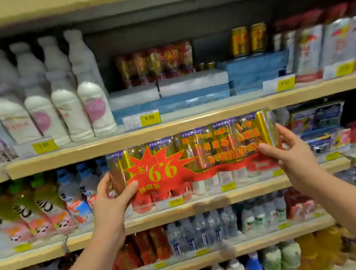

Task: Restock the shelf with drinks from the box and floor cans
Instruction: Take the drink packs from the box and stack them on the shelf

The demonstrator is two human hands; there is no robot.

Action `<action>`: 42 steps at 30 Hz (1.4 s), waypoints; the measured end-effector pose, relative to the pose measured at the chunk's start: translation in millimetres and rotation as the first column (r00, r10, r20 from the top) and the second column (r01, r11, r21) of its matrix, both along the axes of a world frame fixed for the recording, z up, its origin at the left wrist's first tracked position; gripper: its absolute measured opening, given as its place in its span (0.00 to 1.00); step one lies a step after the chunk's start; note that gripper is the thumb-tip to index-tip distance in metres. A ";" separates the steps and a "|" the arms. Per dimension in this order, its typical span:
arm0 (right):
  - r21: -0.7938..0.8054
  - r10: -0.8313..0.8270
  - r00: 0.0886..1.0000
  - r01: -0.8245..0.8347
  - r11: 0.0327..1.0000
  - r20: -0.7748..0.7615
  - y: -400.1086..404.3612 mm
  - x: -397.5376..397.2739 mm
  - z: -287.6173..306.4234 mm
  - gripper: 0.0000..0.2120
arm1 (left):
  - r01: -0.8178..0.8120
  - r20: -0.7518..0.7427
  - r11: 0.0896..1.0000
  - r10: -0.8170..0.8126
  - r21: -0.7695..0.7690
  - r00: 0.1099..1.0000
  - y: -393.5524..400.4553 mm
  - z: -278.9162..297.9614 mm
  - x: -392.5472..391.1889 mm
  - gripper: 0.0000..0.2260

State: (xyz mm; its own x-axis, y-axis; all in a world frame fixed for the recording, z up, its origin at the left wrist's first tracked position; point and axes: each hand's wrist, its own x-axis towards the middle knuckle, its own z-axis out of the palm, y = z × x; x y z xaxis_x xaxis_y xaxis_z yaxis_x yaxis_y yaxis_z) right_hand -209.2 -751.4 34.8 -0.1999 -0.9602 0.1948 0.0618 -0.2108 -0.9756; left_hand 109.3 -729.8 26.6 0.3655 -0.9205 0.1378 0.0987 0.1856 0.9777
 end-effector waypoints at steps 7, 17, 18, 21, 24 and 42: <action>-0.159 0.146 0.985 -0.159 0.974 -0.092 -78.6 -39.5 61.2 0.49 | -0.126 0.078 0.970 0.145 -0.208 0.986 -51.2 55.4 -30.0 0.27; -0.319 0.088 0.972 -0.156 0.935 -0.217 -130.1 -46.1 116.0 0.37 | -0.141 0.243 0.930 0.231 -0.339 0.942 -87.8 116.6 -28.3 0.29; -0.337 0.077 0.975 -0.146 0.930 -0.210 -130.5 -42.8 118.9 0.38 | -0.133 0.281 0.932 0.235 -0.338 0.930 -91.6 121.6 -23.5 0.27; -0.381 0.005 0.973 -0.094 0.920 -0.229 -130.3 -33.3 125.4 0.39 | -0.102 0.352 0.926 0.237 -0.362 0.906 -103.6 133.9 -12.0 0.25; -0.410 -0.047 0.969 -0.058 0.910 -0.241 -136.3 -23.9 127.4 0.37 | -0.102 0.393 0.913 0.268 -0.394 0.880 -115.7 144.3 -8.2 0.27; -0.258 -0.022 0.908 -0.095 0.961 -0.418 -299.4 -30.4 162.9 0.28 | -0.361 0.507 0.898 0.440 -0.251 0.741 -237.2 160.2 -26.8 0.20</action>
State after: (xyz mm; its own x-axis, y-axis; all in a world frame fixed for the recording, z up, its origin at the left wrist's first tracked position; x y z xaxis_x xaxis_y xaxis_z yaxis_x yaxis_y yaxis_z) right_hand -239.7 -1050.8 197.7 -0.0105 -0.8651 0.5014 -0.3219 -0.4718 -0.8208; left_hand 82.5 -966.9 186.8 0.5253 -0.6658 0.5300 -0.5469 0.2130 0.8097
